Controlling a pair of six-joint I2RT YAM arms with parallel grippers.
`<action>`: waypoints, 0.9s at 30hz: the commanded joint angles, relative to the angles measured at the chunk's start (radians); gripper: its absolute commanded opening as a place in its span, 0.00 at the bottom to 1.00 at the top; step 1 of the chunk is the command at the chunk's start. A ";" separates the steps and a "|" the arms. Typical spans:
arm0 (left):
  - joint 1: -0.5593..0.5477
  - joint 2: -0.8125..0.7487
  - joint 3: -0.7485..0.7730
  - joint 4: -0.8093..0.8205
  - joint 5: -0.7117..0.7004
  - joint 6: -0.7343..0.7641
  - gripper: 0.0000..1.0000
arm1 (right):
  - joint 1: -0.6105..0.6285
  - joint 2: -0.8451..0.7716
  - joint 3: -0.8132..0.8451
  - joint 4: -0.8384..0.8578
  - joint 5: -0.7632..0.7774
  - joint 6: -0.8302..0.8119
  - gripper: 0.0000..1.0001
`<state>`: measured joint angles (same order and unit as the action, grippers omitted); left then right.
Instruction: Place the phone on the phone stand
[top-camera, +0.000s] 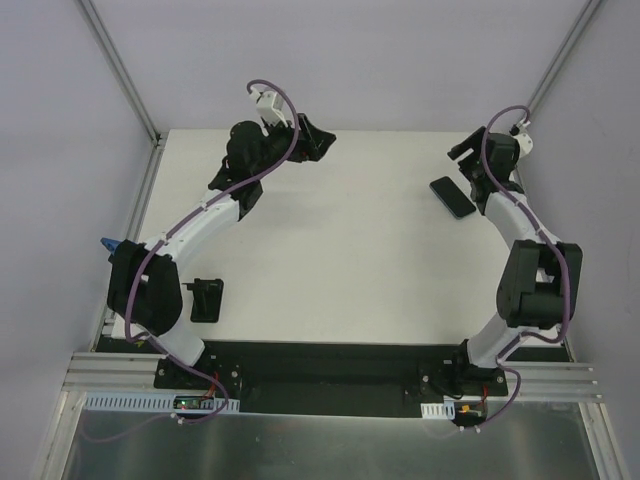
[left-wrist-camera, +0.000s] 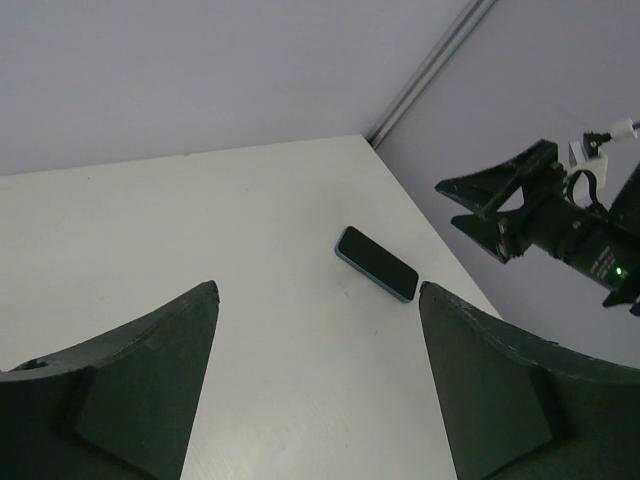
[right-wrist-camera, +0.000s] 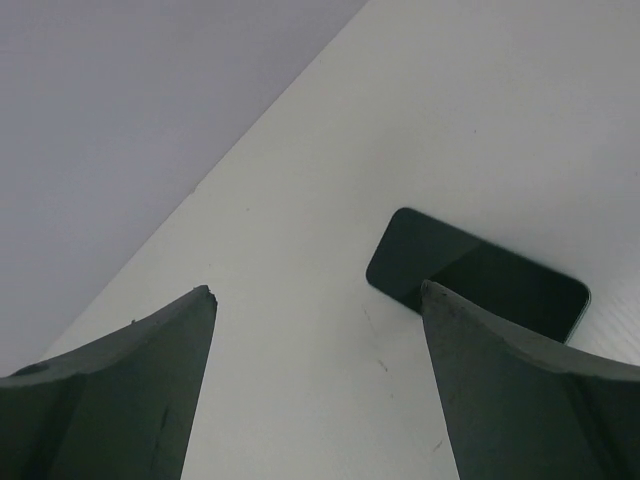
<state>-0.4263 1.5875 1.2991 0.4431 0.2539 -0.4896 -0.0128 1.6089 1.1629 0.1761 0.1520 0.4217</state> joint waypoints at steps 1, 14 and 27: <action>-0.003 0.052 0.028 0.166 0.110 0.036 0.81 | -0.070 0.137 0.196 -0.102 -0.008 0.043 0.85; -0.003 0.157 0.039 0.158 0.235 -0.060 0.99 | -0.210 0.509 0.501 -0.392 -0.210 -0.052 0.88; -0.006 0.106 -0.012 0.154 0.222 -0.049 0.99 | -0.210 0.645 0.610 -0.481 -0.374 -0.018 0.87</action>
<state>-0.4259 1.7603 1.3014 0.5423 0.4648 -0.5476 -0.2268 2.2490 1.7508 -0.2687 -0.1436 0.3855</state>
